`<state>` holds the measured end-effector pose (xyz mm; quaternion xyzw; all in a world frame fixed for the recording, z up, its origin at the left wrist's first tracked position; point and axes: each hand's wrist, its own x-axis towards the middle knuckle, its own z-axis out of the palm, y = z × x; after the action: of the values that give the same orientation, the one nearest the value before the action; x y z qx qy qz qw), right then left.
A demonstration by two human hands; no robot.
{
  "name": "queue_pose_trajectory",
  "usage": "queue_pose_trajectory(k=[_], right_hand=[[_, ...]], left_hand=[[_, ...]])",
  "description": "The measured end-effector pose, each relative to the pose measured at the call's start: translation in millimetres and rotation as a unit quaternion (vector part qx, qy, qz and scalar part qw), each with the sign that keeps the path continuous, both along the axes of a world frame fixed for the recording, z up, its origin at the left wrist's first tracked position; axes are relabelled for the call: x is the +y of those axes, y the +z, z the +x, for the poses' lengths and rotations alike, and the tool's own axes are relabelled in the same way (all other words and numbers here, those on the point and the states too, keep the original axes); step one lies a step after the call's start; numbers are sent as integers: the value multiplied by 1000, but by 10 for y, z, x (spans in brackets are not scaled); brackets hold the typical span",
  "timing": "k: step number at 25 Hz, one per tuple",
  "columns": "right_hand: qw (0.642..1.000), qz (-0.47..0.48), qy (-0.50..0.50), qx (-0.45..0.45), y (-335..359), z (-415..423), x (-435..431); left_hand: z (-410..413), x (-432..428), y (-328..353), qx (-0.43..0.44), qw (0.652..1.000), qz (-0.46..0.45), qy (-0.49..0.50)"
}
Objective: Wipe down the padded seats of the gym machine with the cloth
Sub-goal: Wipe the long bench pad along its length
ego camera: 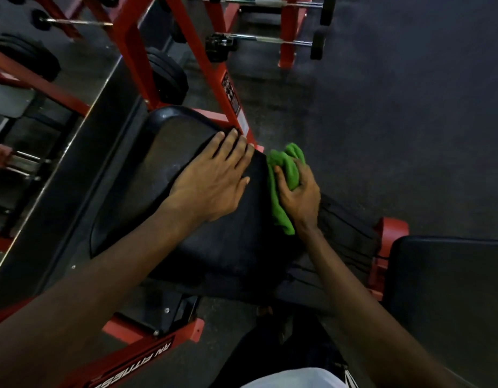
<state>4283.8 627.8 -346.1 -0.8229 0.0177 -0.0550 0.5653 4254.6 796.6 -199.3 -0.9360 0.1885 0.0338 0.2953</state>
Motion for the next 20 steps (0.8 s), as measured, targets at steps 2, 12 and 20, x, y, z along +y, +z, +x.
queue_pose_trajectory(k=[2, 12, 20], right_hand=[[995, 13, -74, 65, -317, -160, -306], [994, -57, 98, 8, -188, -1567, -197], [984, -30, -83, 155, -723, -983, -577]], left_hand=[[-6, -2, -12, -1, 1000, 3, 2], [4, -34, -5, 8, 999, -13, 30], [21, -268, -244, 26, 1000, -10, 4]])
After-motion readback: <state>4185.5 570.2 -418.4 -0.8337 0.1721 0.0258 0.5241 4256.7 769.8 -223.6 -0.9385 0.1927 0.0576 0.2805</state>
